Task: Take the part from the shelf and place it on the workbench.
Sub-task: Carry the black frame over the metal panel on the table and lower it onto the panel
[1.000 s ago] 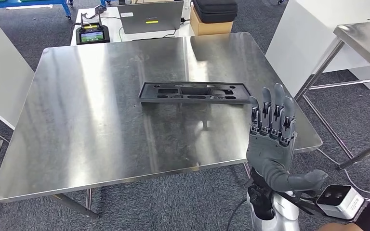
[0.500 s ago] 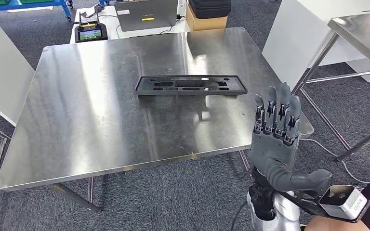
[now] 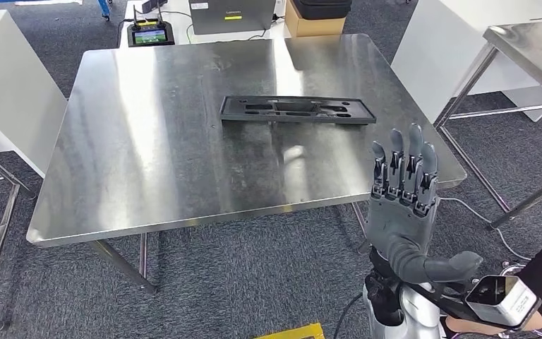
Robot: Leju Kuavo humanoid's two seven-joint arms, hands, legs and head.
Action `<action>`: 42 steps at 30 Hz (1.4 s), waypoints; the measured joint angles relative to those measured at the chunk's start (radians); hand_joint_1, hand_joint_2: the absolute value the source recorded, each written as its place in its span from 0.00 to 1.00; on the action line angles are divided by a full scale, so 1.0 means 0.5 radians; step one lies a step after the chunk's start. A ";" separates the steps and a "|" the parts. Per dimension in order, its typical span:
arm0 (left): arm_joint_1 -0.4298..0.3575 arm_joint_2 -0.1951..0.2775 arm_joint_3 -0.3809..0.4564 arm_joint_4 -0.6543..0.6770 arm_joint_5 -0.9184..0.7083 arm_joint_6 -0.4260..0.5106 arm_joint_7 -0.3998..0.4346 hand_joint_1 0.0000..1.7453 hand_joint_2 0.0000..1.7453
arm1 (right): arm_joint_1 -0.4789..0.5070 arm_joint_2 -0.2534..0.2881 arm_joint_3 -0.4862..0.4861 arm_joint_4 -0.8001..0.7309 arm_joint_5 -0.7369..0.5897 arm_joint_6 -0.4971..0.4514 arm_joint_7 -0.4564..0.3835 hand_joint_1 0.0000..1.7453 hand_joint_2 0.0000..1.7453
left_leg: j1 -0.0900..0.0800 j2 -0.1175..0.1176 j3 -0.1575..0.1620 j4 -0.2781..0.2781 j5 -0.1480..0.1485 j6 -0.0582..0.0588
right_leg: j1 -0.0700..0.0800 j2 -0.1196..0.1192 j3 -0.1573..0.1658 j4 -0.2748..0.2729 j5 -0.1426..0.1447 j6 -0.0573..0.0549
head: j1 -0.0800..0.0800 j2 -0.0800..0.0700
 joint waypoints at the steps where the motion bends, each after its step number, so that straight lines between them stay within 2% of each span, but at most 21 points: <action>1: 0.000 0.000 0.000 0.000 0.000 0.000 0.000 0.00 0.00 | 0.002 -0.001 -0.001 0.000 0.000 0.000 0.000 0.00 0.00 | -0.006 0.002 -0.027 0.000 0.021 0.003 | 0.002 0.000 -0.013 0.095 -0.027 0.008 | 0.000 0.000; 2: 0.000 0.000 0.000 0.000 0.000 0.000 0.000 0.00 0.00 | 0.003 -0.001 -0.001 0.000 0.000 -0.001 0.000 0.00 0.00 | -0.012 0.002 -0.055 0.001 0.042 0.003 | 0.005 0.001 0.011 0.122 -0.017 0.021 | 0.000 0.000; 4: 0.000 0.000 0.000 0.000 0.000 0.000 0.000 0.00 0.00 | 0.004 -0.001 -0.003 0.000 -0.001 -0.001 0.000 0.00 0.00 | -0.022 0.001 -0.101 0.002 0.081 0.001 | 0.013 0.001 0.160 -0.028 0.064 0.041 | 0.000 0.000; 6: 0.000 -0.002 0.000 0.000 0.000 -0.001 0.000 0.00 0.00 | 0.003 -0.001 -0.004 -0.001 -0.001 -0.005 0.000 0.00 0.00 | -0.028 -0.001 -0.129 0.003 0.116 -0.012 | 0.032 0.001 0.378 -0.342 0.081 0.016 | 0.000 0.000; 8: -0.001 -0.002 -0.001 0.000 -0.003 -0.002 0.001 0.00 0.00 | 0.006 -0.002 -0.009 -0.001 0.003 -0.017 0.000 0.00 0.00 | -0.028 -0.002 -0.139 -0.002 0.150 -0.034 | 0.052 0.001 0.488 -0.537 0.056 -0.021 | 0.000 0.000; 11: 0.002 0.002 -0.002 0.000 -0.013 -0.004 0.000 0.00 0.00 | 0.021 -0.003 -0.025 0.002 0.014 -0.045 -0.001 0.00 0.00 | -0.026 -0.004 -0.155 0.001 0.160 -0.069 | 0.037 -0.004 0.468 -0.569 0.099 -0.060 | 0.000 0.000; 13: 0.006 0.007 -0.006 0.000 -0.020 -0.005 0.000 0.00 0.00 | 0.037 -0.003 -0.037 0.005 0.020 -0.061 -0.001 0.00 0.00 | -0.020 -0.006 -0.207 0.127 0.012 -0.091 | 0.012 -0.011 0.437 -0.579 0.150 -0.098 | -0.004 0.000; 15: 0.010 0.009 -0.011 0.000 -0.024 -0.004 -0.001 0.00 0.00 | 0.064 -0.002 -0.057 0.013 0.045 -0.108 0.015 0.00 0.00 | -0.006 -0.006 -0.267 0.376 -0.181 -0.112 | 0.015 -0.017 0.392 -0.574 0.191 -0.118 | -0.007 0.000; 17: 0.014 0.012 -0.016 0.000 -0.025 0.000 0.000 0.00 0.00 | 0.105 0.000 -0.095 0.058 0.116 -0.259 0.073 0.00 0.00 | 0.011 -0.005 -0.265 0.541 -0.206 -0.133 | 0.016 -0.022 0.346 -0.566 0.224 -0.109 | -0.007 0.000; 19: 0.017 0.015 -0.021 0.000 -0.023 0.008 0.000 0.00 0.00 | 0.149 -0.003 -0.147 0.171 0.209 -0.471 0.133 0.00 0.00 | 0.034 -0.003 -0.139 0.448 -0.097 -0.154 | 0.009 -0.025 0.298 -0.543 0.246 -0.092 | -0.007 0.000; 21: 0.017 0.016 -0.022 -0.001 -0.015 0.016 0.000 0.00 0.00 | 0.171 -0.017 -0.208 0.343 0.314 -0.662 0.169 0.00 0.00 | 0.044 -0.009 0.047 0.187 -0.077 -0.172 | 0.007 -0.027 0.243 -0.497 0.259 -0.074 | -0.008 0.000; 23: 0.019 0.017 -0.023 -0.002 0.002 0.023 -0.002 0.00 0.00 | 0.161 -0.036 -0.275 0.568 0.454 -0.837 0.209 0.00 0.00 | 0.034 -0.016 0.128 0.038 -0.122 -0.159 | 0.016 -0.026 0.208 -0.466 0.277 -0.046 | -0.006 0.000; 26: 0.024 0.016 -0.021 -0.002 0.031 0.037 -0.014 0.00 0.00 | 0.077 -0.087 -0.406 1.072 0.638 -1.043 0.260 0.00 0.00 | 0.018 -0.015 0.103 0.015 -0.088 -0.084 | 0.024 -0.021 0.187 -0.464 0.297 0.010 | -0.004 0.000; 29: 0.027 0.014 -0.017 -0.002 0.048 0.041 -0.025 0.00 0.00 | -0.052 -0.170 -0.577 1.703 0.725 -1.162 0.236 0.00 0.00 | 0.014 -0.013 0.040 -0.003 -0.015 -0.008 | 0.011 -0.011 0.093 -0.257 0.119 0.002 | 0.003 0.000; 31: 0.041 0.019 -0.013 -0.002 0.053 0.042 -0.030 0.00 0.00 | -0.119 -0.222 -0.669 2.053 0.752 -1.193 0.189 0.00 0.00 | 0.008 -0.014 -0.023 -0.002 0.031 0.000 | 0.007 -0.006 0.023 -0.004 -0.013 0.003 | 0.007 0.000; 32: 0.048 0.021 -0.011 -0.002 0.055 0.042 -0.032 0.00 0.00 | -0.146 -0.242 -0.703 2.197 0.773 -1.209 0.205 0.00 0.00 | 0.005 -0.011 -0.054 -0.001 0.054 -0.001 | 0.005 -0.004 0.020 0.074 -0.028 0.017 | 0.006 0.000; 34: 0.057 0.023 -0.008 -0.002 0.054 0.043 -0.032 0.00 0.00 | -0.188 -0.278 -0.743 2.463 0.851 -1.267 0.350 0.00 0.00 | 0.005 -0.007 -0.110 0.000 0.098 -0.012 | 0.003 -0.002 0.125 0.024 0.041 0.059 | 0.006 0.000; 36: 0.060 0.023 -0.008 -0.002 0.049 0.043 -0.032 0.00 0.00 | -0.213 -0.311 -0.750 2.710 0.989 -1.358 0.583 0.00 0.00 | 0.004 -0.009 -0.151 0.002 0.142 -0.033 | 0.006 -0.001 0.359 -0.277 0.077 0.067 | 0.008 0.000; 38: 0.067 0.025 -0.008 -0.002 0.042 0.040 -0.031 0.00 0.00 | -0.212 -0.334 -0.734 2.921 1.128 -1.407 0.822 0.00 0.00 | -0.001 -0.011 -0.163 -0.004 0.185 -0.060 | 0.024 0.005 0.500 -0.511 0.048 0.029 | 0.007 0.000; 40: 0.079 0.028 -0.008 -0.002 0.038 0.038 -0.030 0.00 0.00 | -0.190 -0.342 -0.720 3.078 1.186 -1.390 1.009 0.00 0.00 | -0.001 -0.011 -0.161 -0.019 0.219 -0.086 | 0.034 0.008 0.492 -0.545 0.056 -0.012 | 0.006 0.000; 42: 0.097 0.032 -0.008 -0.001 0.032 0.037 -0.026 0.00 0.00 | -0.163 -0.336 -0.717 3.196 1.199 -1.364 1.136 0.00 0.00 | 0.007 -0.009 -0.184 0.025 0.146 -0.107 | 0.016 0.000 0.465 -0.546 0.092 -0.059 | 0.003 0.000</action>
